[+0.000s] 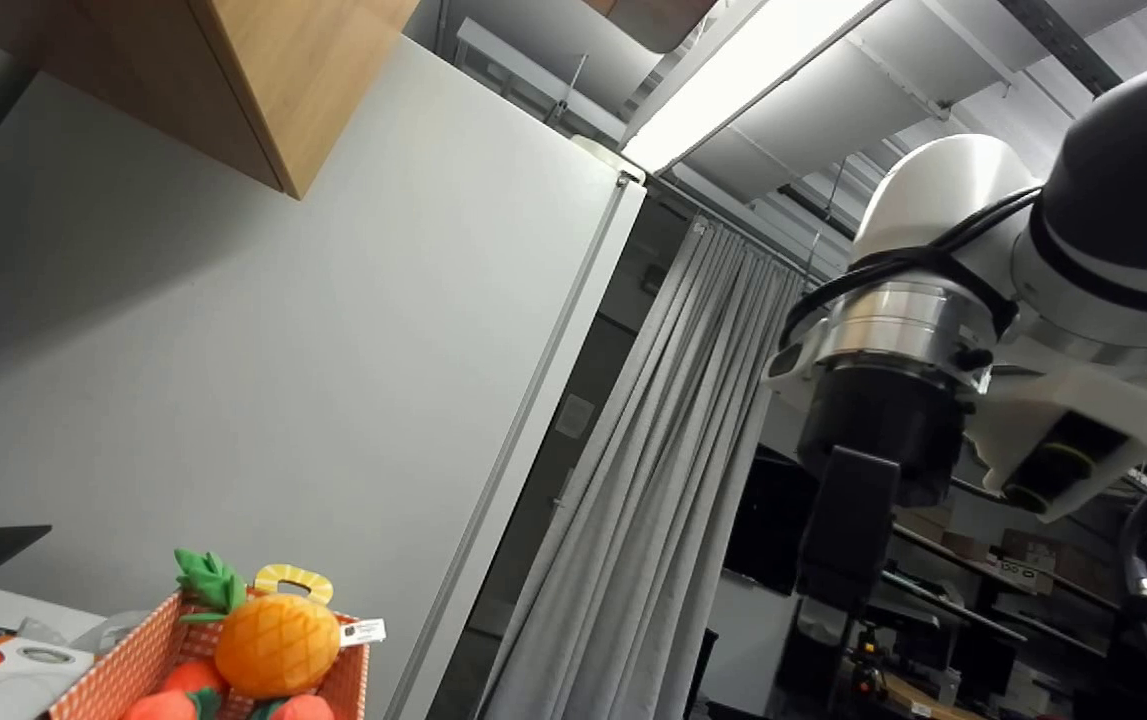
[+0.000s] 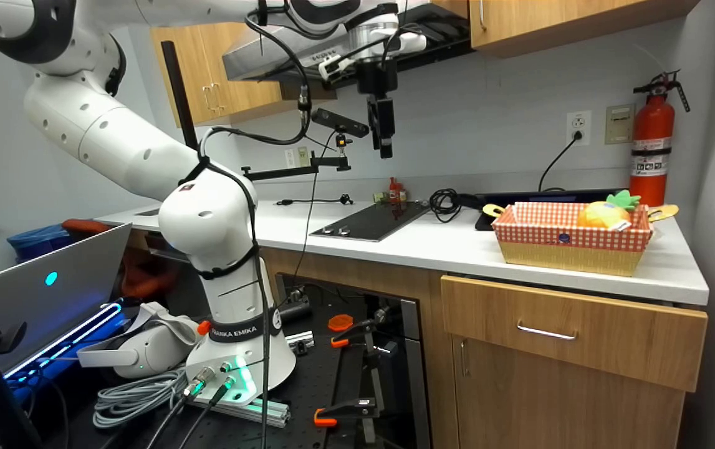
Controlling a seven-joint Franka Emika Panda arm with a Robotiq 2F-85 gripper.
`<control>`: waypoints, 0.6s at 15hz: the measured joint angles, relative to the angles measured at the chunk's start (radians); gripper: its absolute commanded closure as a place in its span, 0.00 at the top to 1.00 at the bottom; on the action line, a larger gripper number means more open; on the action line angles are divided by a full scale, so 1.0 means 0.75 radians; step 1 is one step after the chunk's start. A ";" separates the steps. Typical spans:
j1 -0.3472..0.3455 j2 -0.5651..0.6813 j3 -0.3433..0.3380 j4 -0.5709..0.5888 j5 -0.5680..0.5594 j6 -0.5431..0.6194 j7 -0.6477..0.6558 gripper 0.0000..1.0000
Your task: Fully open the top right drawer of the cabinet
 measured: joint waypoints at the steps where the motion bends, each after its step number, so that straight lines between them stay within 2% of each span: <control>1: -0.013 0.008 -0.008 0.000 -0.001 0.004 -0.002 1.00; 9: -0.169 0.123 -0.134 -0.001 -0.147 0.155 -0.024 1.00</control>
